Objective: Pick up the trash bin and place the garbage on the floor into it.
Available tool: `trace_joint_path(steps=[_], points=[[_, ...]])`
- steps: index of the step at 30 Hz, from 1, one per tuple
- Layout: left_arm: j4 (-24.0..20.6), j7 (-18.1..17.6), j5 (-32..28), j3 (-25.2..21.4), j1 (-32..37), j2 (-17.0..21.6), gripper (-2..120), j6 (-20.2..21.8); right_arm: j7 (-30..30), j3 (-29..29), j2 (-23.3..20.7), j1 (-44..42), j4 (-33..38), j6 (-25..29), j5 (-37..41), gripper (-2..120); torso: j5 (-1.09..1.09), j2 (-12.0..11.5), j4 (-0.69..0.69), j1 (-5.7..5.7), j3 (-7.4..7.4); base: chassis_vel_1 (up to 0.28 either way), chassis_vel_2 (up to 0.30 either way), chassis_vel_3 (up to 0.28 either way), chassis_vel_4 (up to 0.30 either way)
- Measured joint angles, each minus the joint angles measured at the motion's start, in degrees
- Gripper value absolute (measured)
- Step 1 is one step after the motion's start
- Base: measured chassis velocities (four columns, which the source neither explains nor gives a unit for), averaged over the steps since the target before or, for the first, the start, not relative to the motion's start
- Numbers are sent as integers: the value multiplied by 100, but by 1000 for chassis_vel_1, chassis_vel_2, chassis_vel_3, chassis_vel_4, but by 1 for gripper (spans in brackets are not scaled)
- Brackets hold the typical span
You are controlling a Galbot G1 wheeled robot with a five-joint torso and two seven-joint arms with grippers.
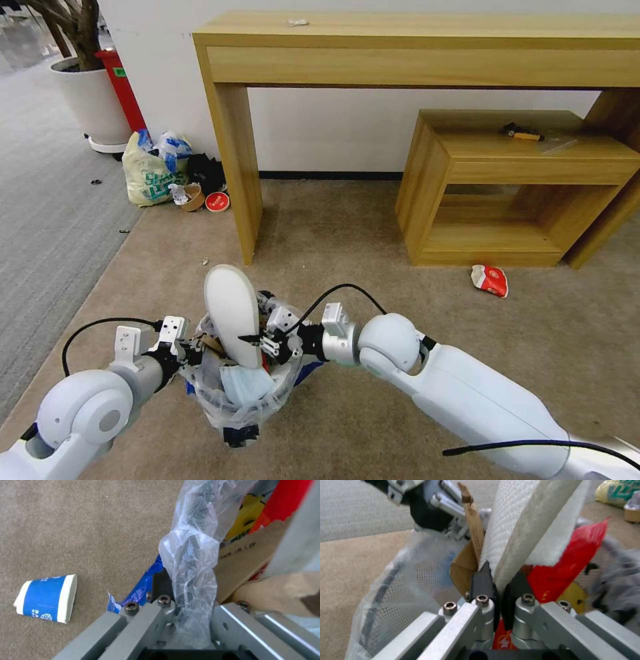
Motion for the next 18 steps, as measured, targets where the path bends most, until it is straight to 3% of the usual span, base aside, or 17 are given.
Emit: trace_joint_path(steps=[18], points=[[-2,50,24,5,-11,-58,0,0,353,-222,107,11,-197,-351,-87,5,0,0,0,0,0,0,0,0,0]])
